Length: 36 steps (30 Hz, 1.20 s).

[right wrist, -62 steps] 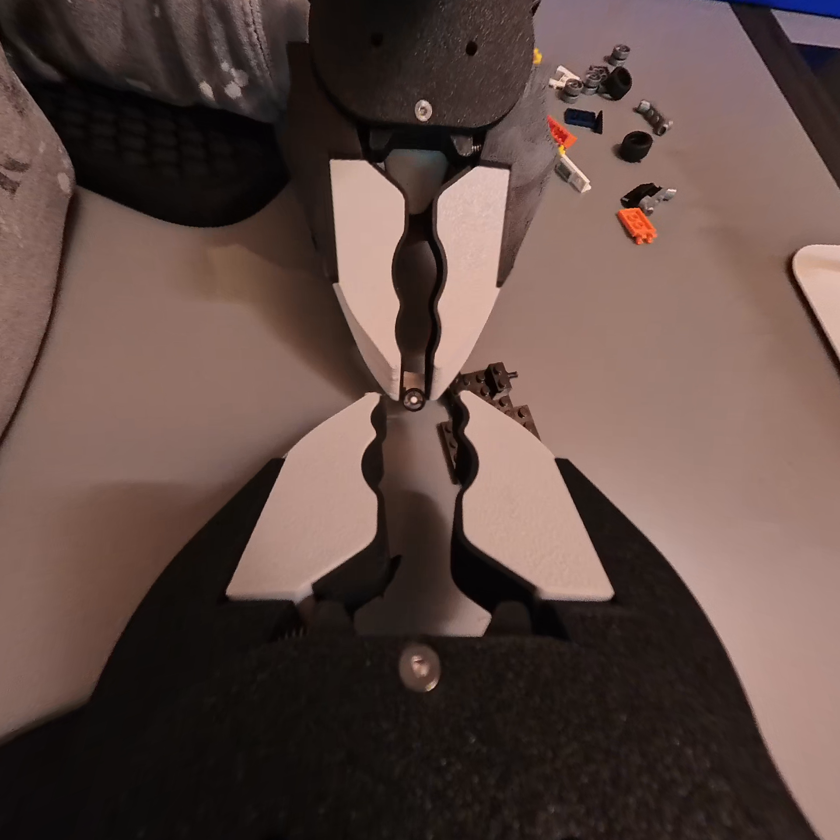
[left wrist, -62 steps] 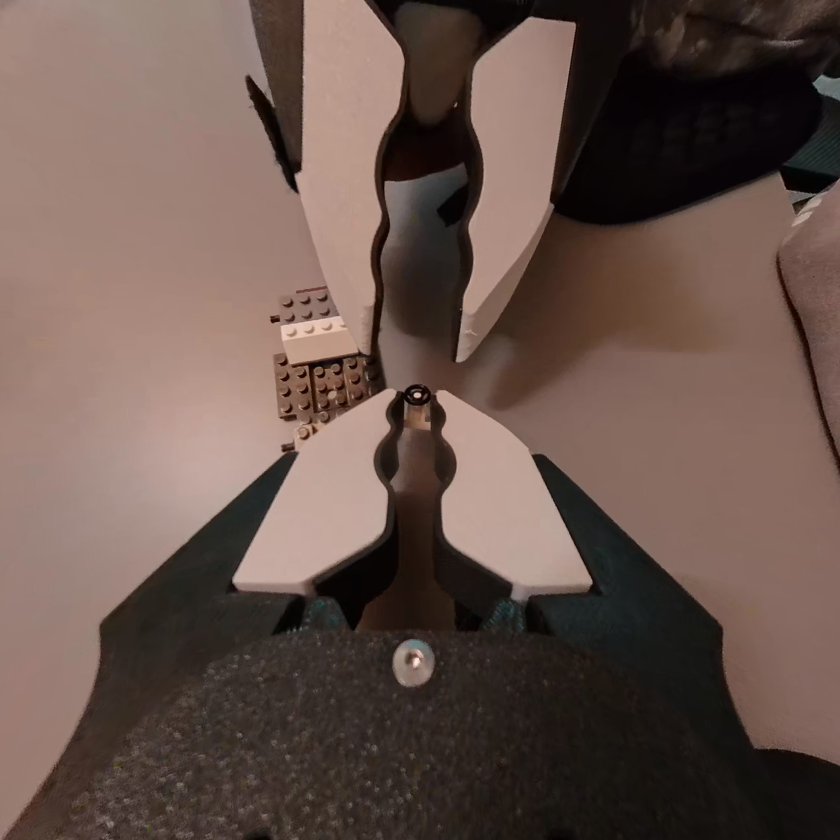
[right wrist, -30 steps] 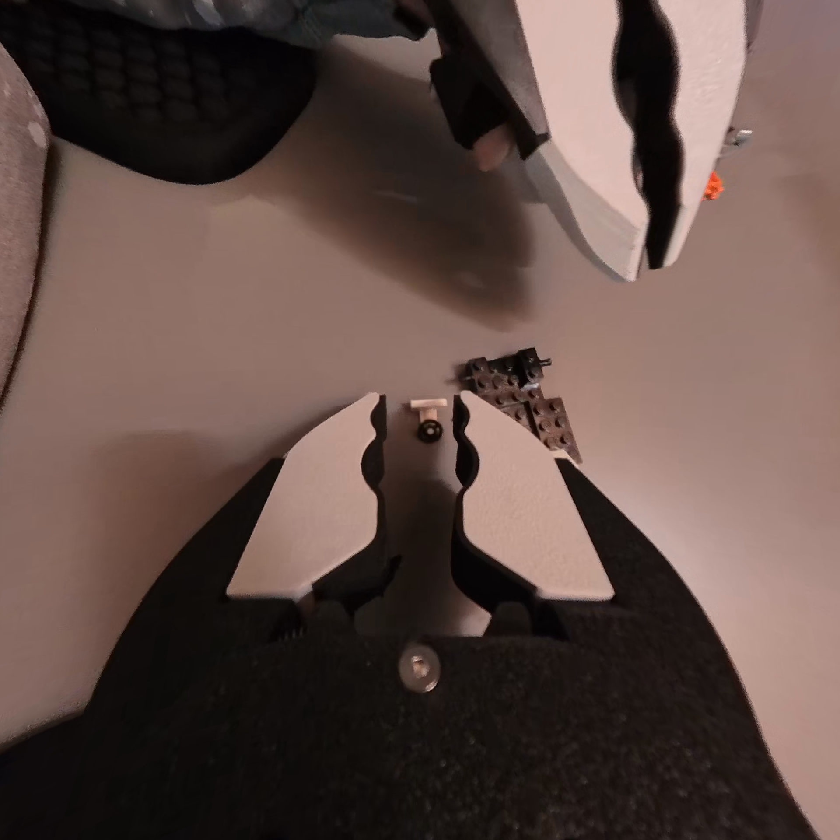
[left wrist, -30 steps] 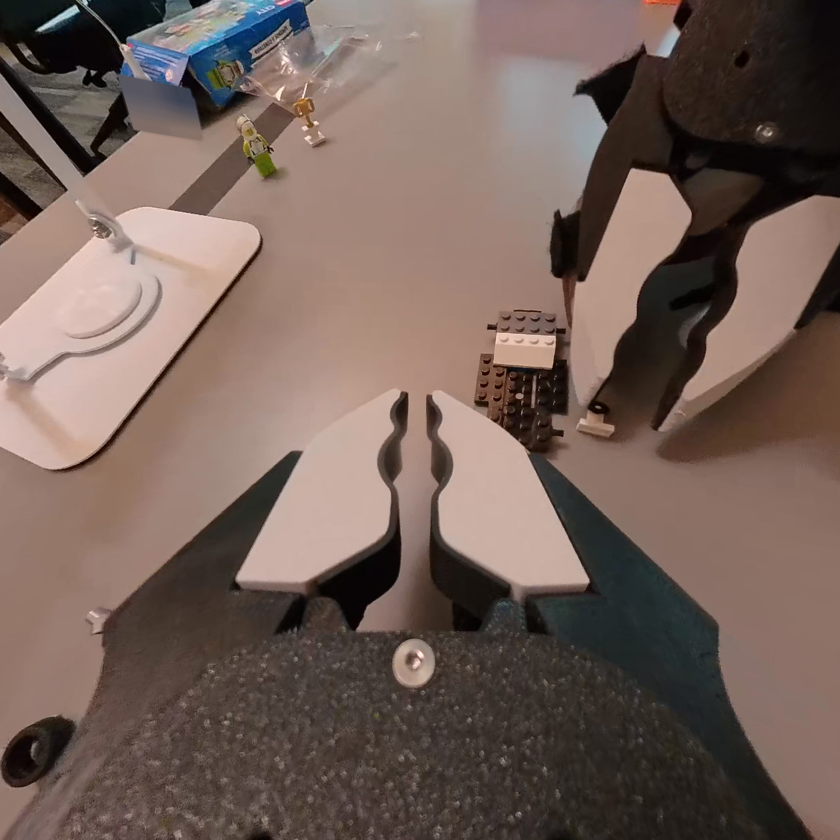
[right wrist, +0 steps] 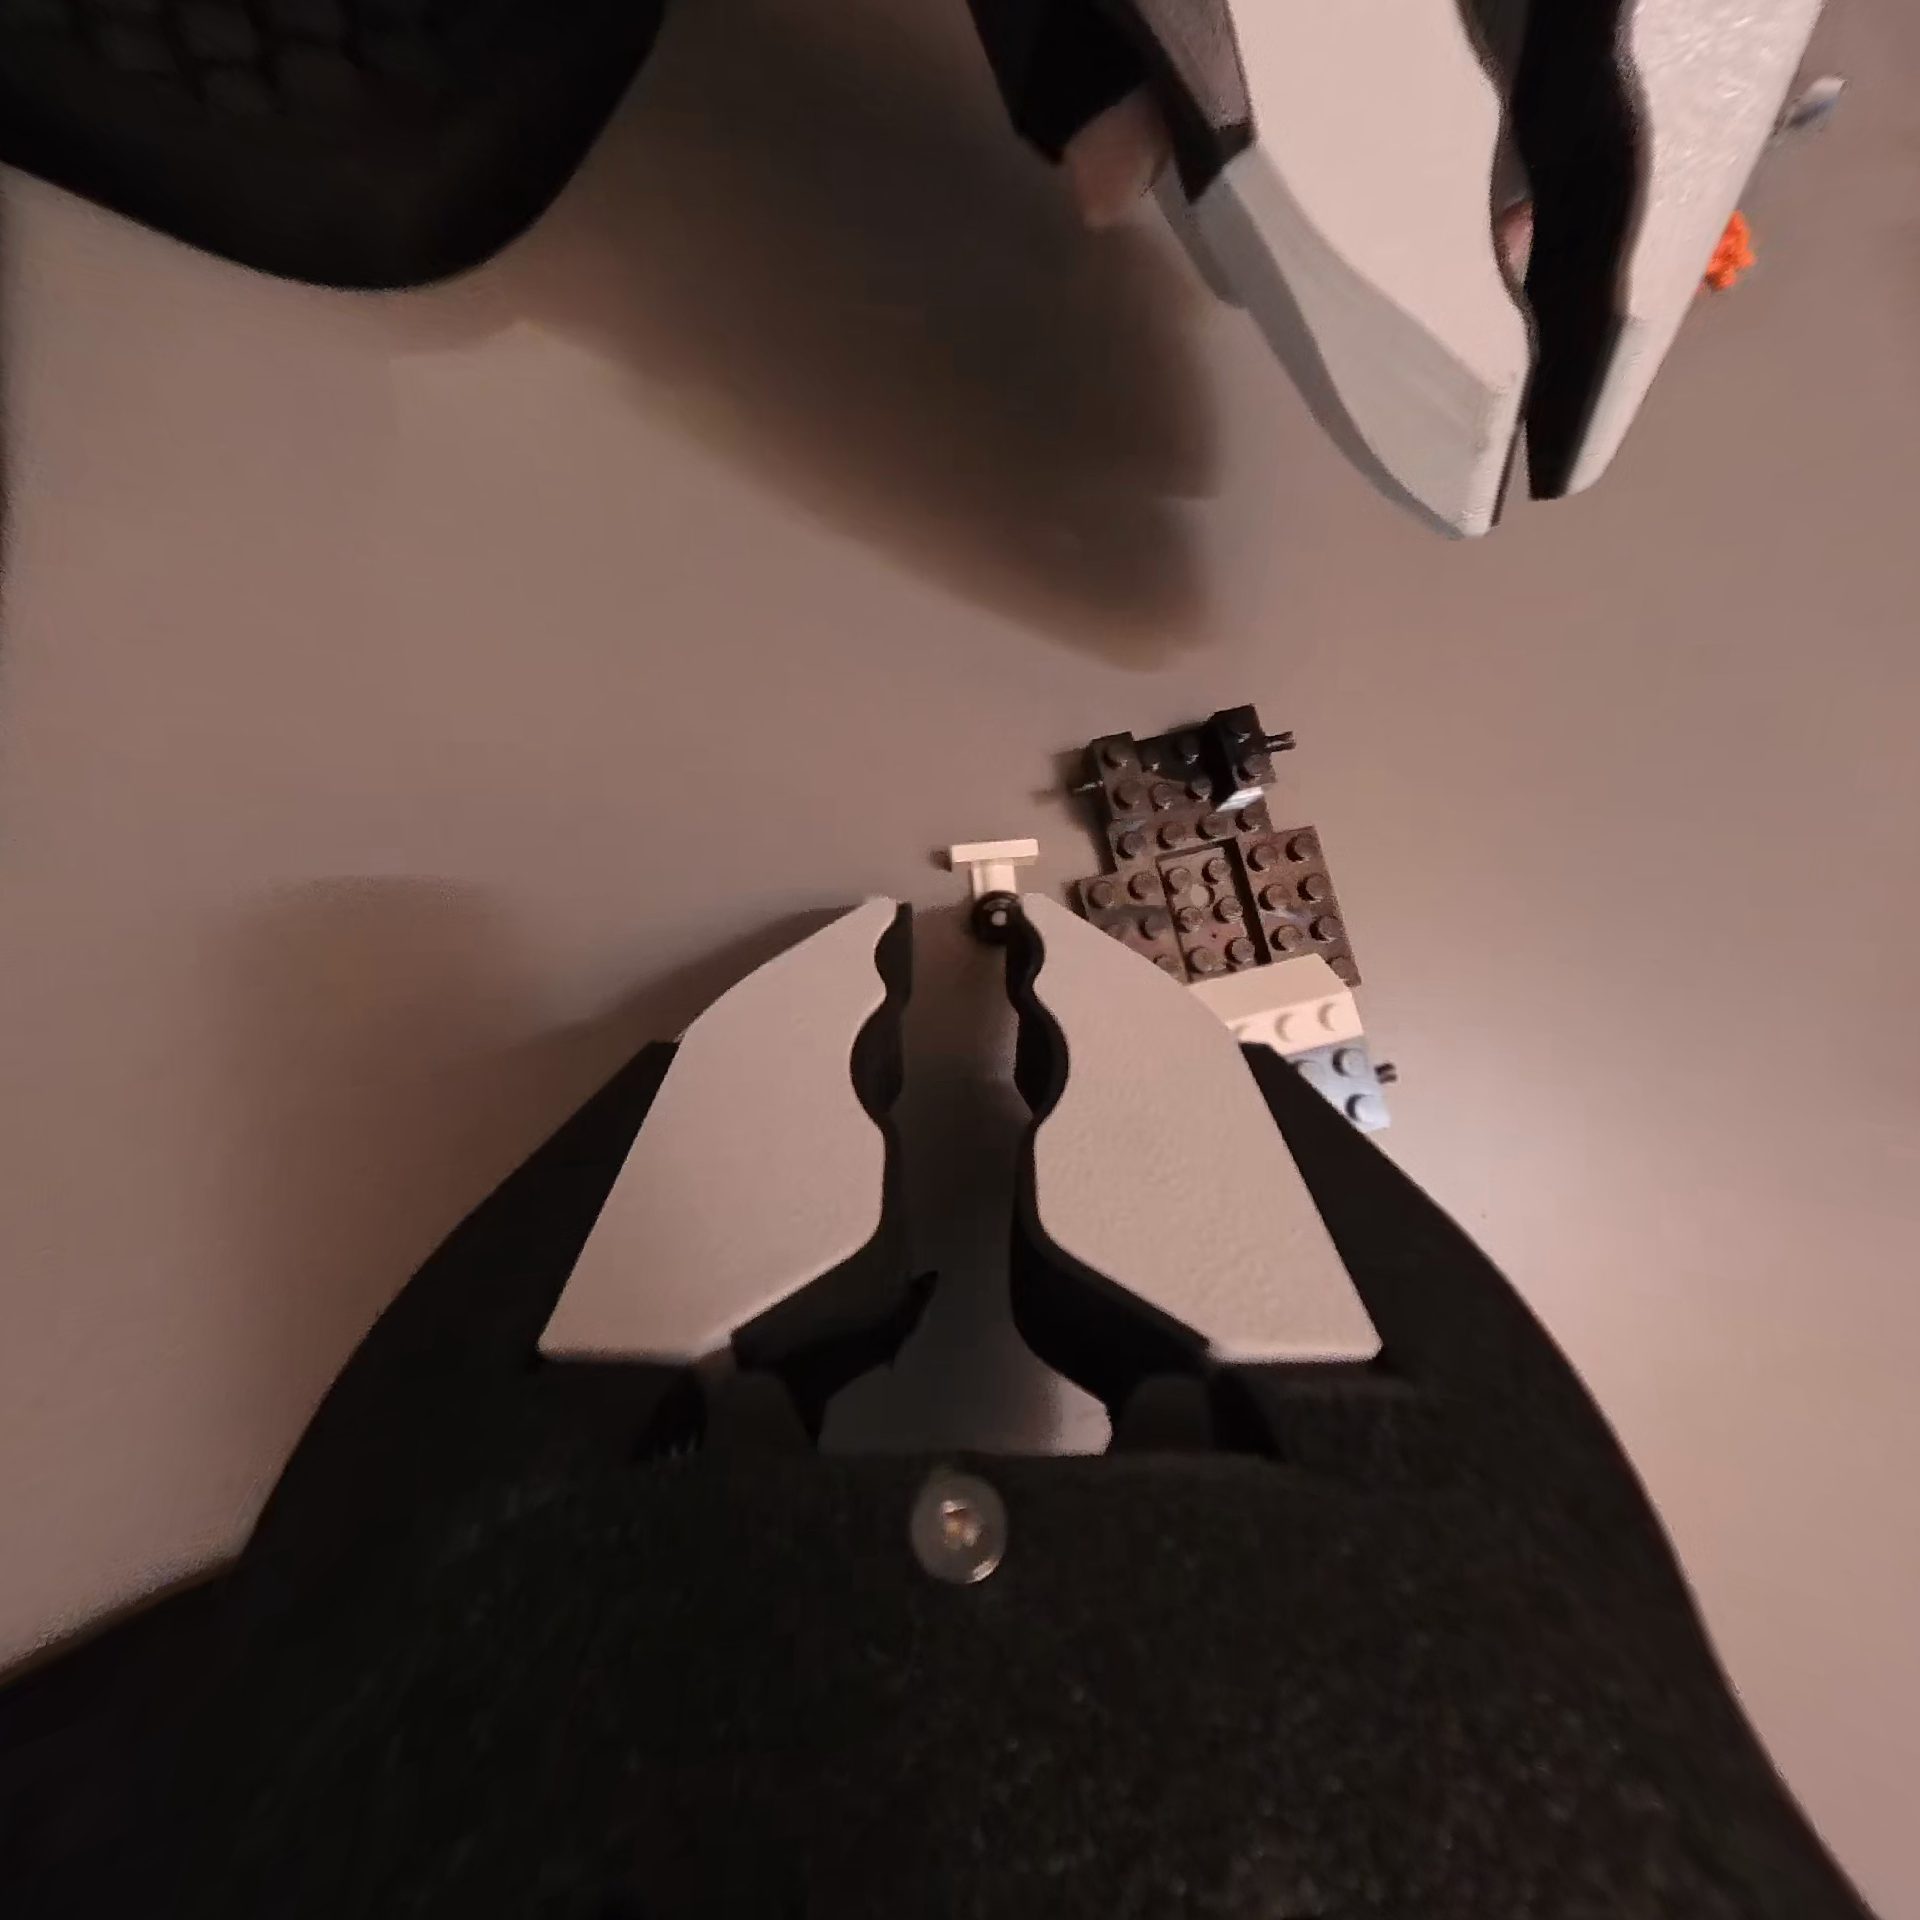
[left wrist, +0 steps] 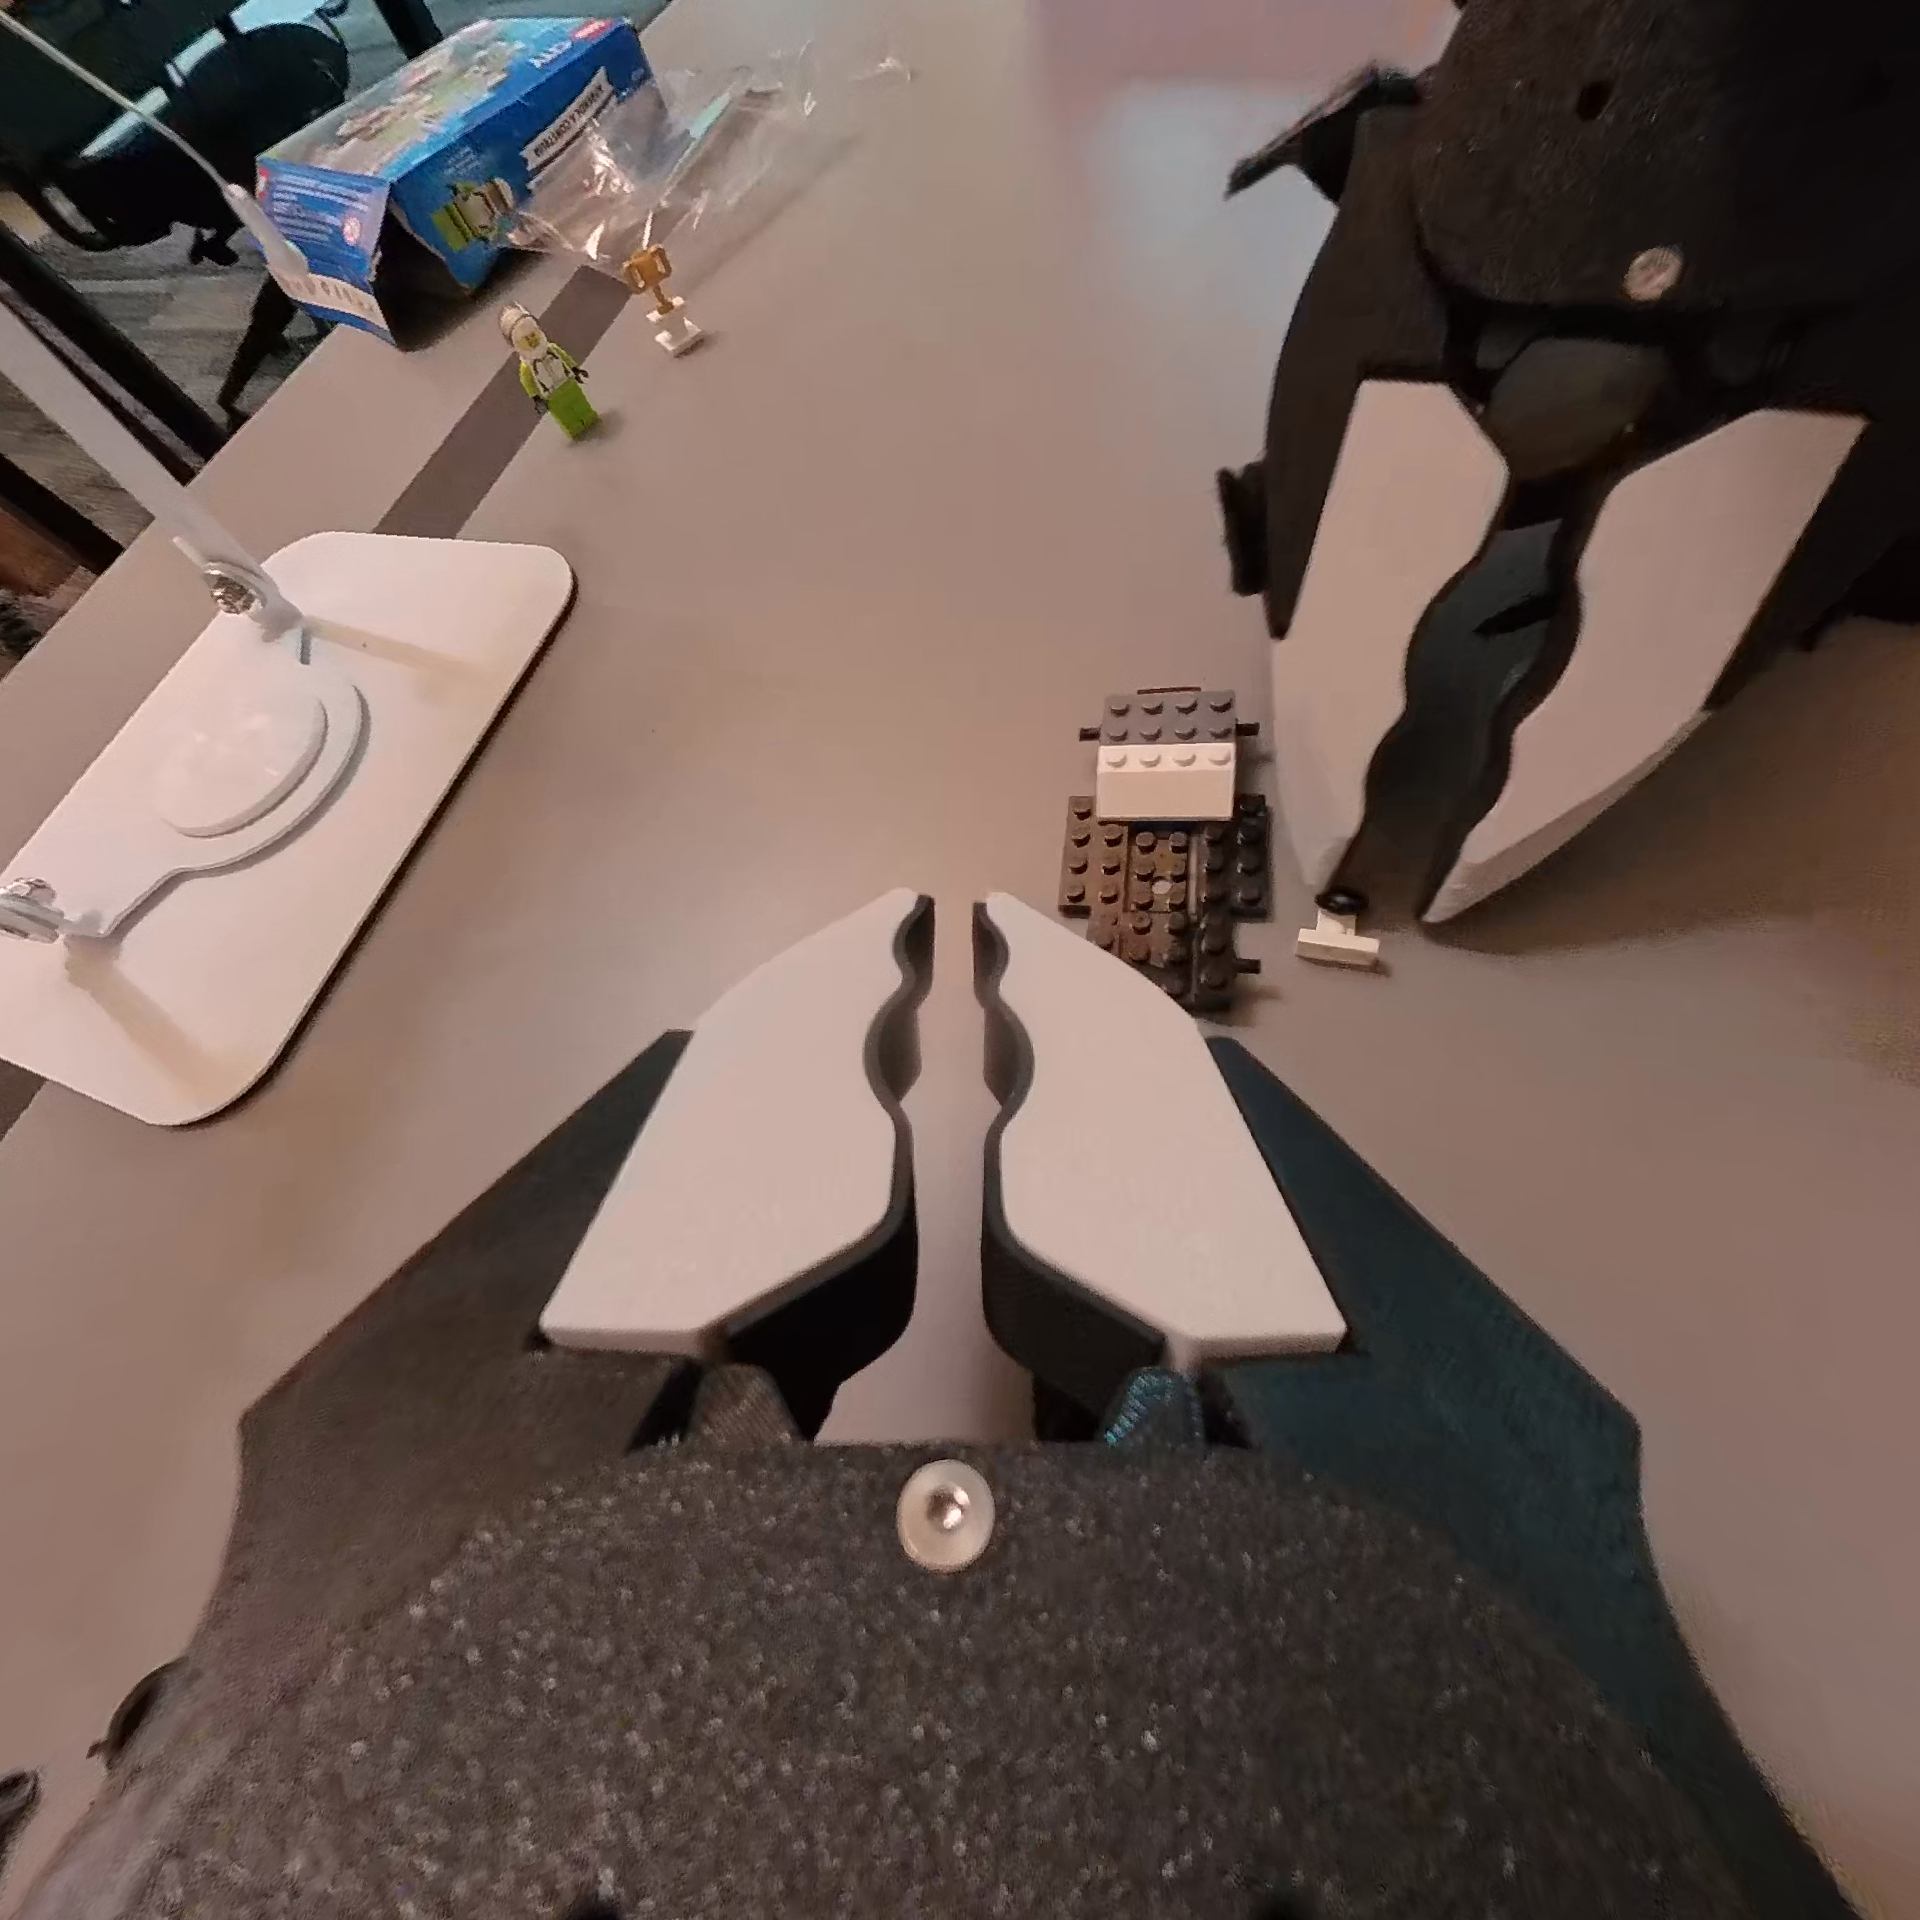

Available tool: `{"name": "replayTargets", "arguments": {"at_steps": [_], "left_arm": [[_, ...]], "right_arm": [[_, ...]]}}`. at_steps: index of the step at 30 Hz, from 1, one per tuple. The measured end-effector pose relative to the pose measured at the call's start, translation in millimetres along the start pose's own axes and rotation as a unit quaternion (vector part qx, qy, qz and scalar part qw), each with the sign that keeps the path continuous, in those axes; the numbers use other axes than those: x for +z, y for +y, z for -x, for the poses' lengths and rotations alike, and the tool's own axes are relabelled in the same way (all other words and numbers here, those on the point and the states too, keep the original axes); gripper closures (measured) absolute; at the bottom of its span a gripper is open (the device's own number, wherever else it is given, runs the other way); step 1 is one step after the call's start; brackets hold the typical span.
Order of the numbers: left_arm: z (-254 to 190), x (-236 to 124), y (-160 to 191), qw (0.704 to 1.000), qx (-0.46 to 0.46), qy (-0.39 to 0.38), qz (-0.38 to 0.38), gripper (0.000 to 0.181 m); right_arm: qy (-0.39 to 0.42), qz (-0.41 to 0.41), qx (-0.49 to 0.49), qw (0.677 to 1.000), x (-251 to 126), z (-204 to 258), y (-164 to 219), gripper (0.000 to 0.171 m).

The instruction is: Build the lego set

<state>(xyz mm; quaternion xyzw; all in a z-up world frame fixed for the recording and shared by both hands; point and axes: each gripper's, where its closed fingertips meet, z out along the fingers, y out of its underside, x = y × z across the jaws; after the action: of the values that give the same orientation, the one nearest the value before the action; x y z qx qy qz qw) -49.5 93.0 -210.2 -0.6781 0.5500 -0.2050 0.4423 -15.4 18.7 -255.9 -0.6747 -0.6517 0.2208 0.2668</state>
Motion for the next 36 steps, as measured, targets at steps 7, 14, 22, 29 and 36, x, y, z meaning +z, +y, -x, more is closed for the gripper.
{"name": "replayTargets", "arguments": {"at_steps": [7,14,22,29,36], "left_arm": [[-15,1,2,0.999,0.017,0.039,0.006,0.175],[-53,-1,9,0.987,-0.007,0.157,0.026,0.175],[-90,-8,-5,0.946,-0.117,0.302,0.005,0.162],[-99,-3,-17,0.934,-0.158,0.321,-0.007,0.168],[-96,1,-14,0.932,-0.183,0.311,0.004,0.173]], "right_arm": [[0.011,0.006,-0.002,1.000,5,-5,-1,0.154],[0.026,0.026,-0.042,0.998,6,-6,-1,0.161],[0.081,-0.048,-0.121,0.988,-30,-2,-21,0.161],[0.104,-0.068,-0.158,0.980,-38,3,-27,0.162],[0.127,-0.076,-0.158,0.976,-37,1,-29,0.171]]}}
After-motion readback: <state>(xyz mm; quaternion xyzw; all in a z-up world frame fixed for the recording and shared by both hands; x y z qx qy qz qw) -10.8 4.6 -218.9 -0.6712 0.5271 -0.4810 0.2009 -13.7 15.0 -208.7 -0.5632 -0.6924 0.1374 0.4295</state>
